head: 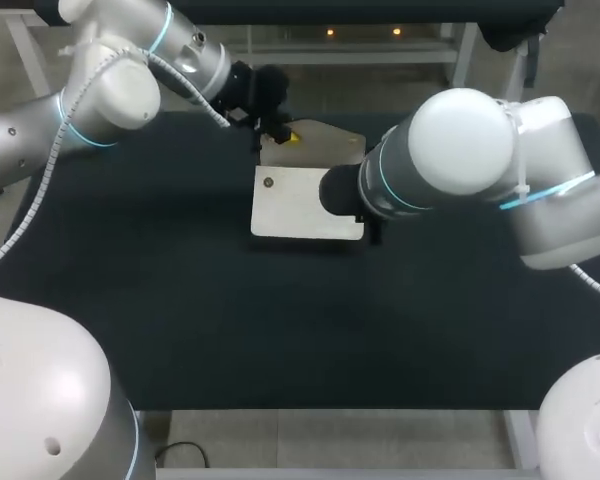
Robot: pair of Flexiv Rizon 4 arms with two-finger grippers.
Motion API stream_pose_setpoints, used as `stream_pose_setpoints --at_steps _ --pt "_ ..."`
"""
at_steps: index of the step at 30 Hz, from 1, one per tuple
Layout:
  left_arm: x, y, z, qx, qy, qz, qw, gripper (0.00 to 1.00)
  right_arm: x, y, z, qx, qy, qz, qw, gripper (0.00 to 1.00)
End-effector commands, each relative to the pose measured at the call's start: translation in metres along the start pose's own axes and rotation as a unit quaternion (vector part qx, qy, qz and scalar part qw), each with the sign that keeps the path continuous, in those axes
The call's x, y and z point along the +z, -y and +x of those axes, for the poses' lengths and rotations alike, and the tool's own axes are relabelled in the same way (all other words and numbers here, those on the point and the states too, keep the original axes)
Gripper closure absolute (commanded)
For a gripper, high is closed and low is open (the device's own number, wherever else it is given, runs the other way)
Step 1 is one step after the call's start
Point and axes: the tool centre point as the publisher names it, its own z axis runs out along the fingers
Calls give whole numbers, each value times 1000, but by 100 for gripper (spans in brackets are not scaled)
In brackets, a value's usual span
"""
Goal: Pick up the bag, open it, inspect its contents, close it, and place it on the opposite side
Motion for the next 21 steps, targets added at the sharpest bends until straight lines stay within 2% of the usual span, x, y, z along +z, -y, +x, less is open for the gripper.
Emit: stream_pose_setpoints --at_steps 1,5,17,21 --pt "-23 10 10 11 1 -14 1000 100 -11 -1 -9 -5 -9 -3 1000 100" --pt "-23 10 10 11 1 -14 1000 100 -12 -5 -21 -6 -28 -14 999 100" --pt "-23 10 10 11 1 -14 1000 100 -12 -5 -21 -6 -28 -14 999 100" --pt "-23 13 9 13 1 -16 1000 100 -5 -23 -36 -17 -19 -17 1000 100"
